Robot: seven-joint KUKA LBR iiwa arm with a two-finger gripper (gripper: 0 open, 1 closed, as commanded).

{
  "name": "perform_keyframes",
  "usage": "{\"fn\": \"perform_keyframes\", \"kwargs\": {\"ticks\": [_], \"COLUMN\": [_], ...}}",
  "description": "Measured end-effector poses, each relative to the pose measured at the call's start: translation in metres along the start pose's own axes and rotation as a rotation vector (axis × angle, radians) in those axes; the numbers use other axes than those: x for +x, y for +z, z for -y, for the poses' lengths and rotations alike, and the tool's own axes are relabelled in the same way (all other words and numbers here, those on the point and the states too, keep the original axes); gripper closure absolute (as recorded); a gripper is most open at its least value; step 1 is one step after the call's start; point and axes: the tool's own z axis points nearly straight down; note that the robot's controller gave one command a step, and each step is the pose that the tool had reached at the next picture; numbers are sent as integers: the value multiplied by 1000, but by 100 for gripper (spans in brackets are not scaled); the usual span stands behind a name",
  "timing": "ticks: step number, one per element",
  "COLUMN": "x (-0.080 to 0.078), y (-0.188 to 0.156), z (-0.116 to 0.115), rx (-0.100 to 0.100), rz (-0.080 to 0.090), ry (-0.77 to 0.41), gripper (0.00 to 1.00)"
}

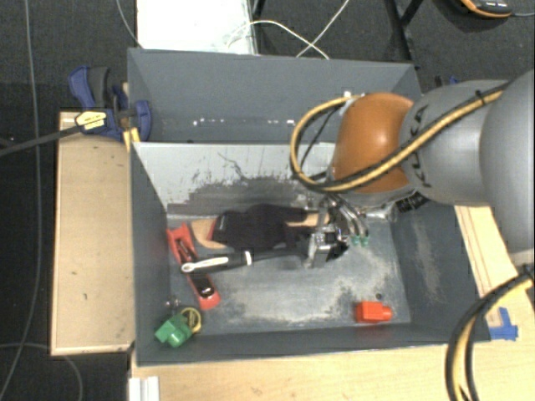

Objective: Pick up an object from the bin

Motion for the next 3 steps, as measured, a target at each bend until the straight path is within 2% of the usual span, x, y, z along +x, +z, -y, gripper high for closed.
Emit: {"fn": "perform_keyframes", "kwargs": {"ticks": [1,2,3], "x": [-4,-6,-6], "y": [30,31,30], "z": [-2,-35,-35], "rx": [3,0,0], "rz": [2,0,0], "ry": [265,189,188], "gripper": [0,100,100]}}
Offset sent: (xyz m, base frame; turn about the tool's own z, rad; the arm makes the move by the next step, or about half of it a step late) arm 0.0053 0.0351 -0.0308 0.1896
